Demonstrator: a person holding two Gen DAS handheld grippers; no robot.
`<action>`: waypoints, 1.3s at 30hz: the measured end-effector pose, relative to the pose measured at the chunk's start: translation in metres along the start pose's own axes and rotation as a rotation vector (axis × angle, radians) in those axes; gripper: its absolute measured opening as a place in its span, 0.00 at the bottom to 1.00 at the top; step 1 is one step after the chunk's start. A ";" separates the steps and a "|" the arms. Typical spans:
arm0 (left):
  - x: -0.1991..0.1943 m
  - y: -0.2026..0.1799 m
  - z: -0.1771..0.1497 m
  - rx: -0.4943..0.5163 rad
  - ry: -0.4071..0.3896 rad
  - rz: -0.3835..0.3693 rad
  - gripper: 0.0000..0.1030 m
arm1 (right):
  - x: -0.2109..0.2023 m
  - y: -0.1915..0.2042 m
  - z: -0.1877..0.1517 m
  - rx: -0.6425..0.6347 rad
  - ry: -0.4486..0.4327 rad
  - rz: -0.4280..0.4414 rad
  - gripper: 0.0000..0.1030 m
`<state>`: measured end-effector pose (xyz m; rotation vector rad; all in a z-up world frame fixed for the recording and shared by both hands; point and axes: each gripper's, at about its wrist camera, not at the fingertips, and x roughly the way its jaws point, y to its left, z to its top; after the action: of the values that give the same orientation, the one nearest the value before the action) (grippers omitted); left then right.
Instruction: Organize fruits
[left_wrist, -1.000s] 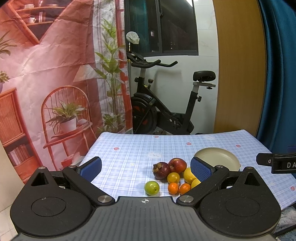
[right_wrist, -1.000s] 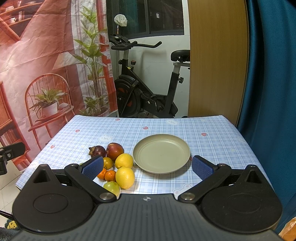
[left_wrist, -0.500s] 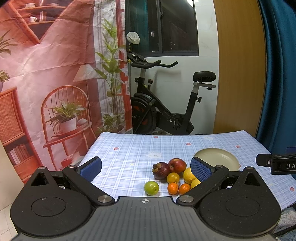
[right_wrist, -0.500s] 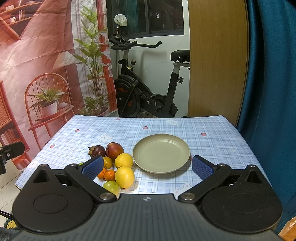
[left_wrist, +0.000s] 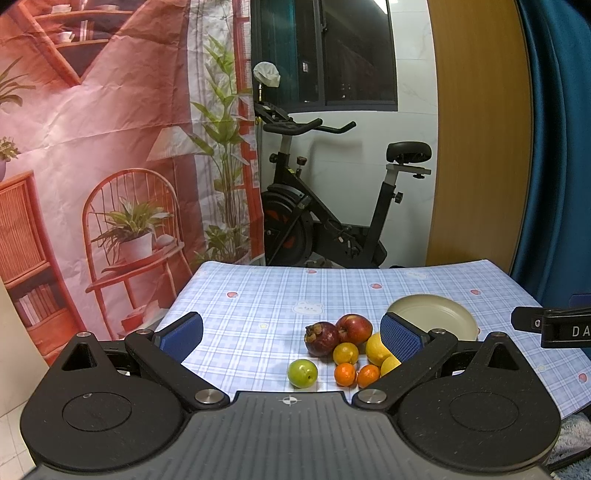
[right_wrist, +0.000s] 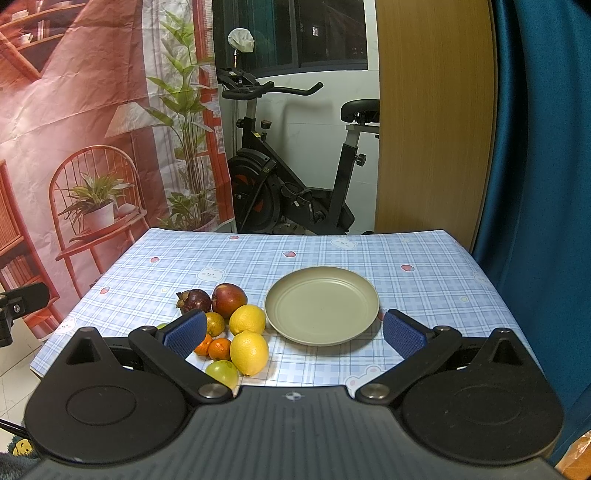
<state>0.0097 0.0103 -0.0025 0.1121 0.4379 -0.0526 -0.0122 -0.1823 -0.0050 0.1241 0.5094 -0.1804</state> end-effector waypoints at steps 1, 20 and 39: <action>0.000 0.000 0.000 0.000 0.000 -0.001 1.00 | 0.000 0.000 0.000 0.000 0.000 0.000 1.00; 0.009 0.005 0.002 -0.020 -0.012 0.014 1.00 | 0.004 -0.005 -0.003 0.000 -0.032 0.020 1.00; 0.077 0.012 0.008 -0.091 -0.100 0.020 0.80 | 0.081 -0.024 0.019 0.052 -0.218 0.281 1.00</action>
<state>0.0839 0.0194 -0.0270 0.0242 0.3389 -0.0186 0.0608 -0.2204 -0.0304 0.2225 0.2655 0.0679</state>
